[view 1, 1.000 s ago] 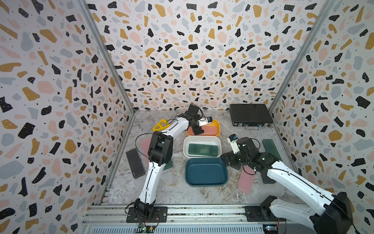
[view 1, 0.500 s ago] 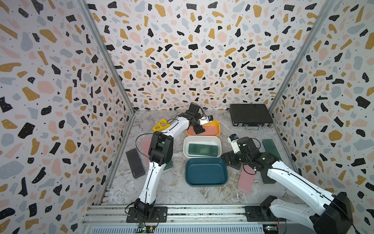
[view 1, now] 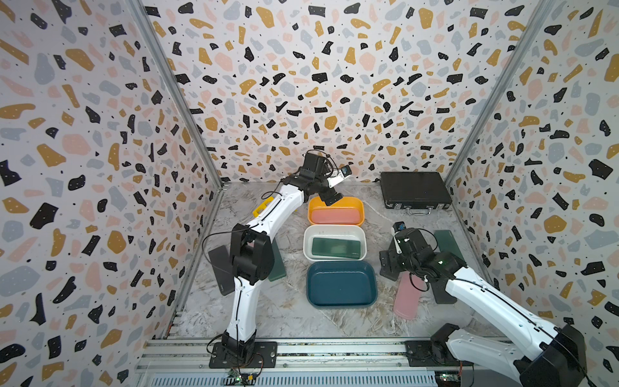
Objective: Place the pencil cases by color into the storage box
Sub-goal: Place the pencil case at the storage box, then pick up the pencil case from the center of the board.
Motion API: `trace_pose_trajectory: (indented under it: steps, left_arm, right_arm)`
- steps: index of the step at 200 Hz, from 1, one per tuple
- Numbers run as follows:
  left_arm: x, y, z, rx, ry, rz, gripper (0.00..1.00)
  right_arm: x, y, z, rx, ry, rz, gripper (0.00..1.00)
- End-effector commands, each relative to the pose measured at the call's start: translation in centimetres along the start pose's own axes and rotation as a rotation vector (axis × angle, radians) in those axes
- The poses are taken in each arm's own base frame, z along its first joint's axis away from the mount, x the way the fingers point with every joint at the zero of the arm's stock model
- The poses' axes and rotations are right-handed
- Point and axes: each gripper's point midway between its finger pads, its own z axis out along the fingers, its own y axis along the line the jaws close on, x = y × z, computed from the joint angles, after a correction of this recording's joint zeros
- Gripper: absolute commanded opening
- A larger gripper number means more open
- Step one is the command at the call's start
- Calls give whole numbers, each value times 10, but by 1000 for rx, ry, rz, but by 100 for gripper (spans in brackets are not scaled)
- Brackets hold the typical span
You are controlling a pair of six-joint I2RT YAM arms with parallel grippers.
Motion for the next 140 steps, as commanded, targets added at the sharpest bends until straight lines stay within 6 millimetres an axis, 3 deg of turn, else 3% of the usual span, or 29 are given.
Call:
trace_pose_trajectory:
  steps: [1, 22, 50, 91, 140]
  left_arm:
    - [-20, 15, -35, -94, -30, -146, 100]
    - [-16, 20, -64, -154, 21, -289, 100]
    - [10, 17, -92, -220, 153, -513, 100]
    - [49, -23, -108, -158, 328, -727, 100]
    - [63, -43, -134, -167, 363, -831, 100]
  right_arm:
    - [-5, -26, -5, 138, 17, 86, 100]
    - [-4, -32, 4, 173, 53, 152, 100]
    - [-5, -37, 19, 219, 112, 233, 99]
    - [-6, -46, 42, 273, 172, 361, 99]
    - [1, -59, 68, 315, 222, 502, 99]
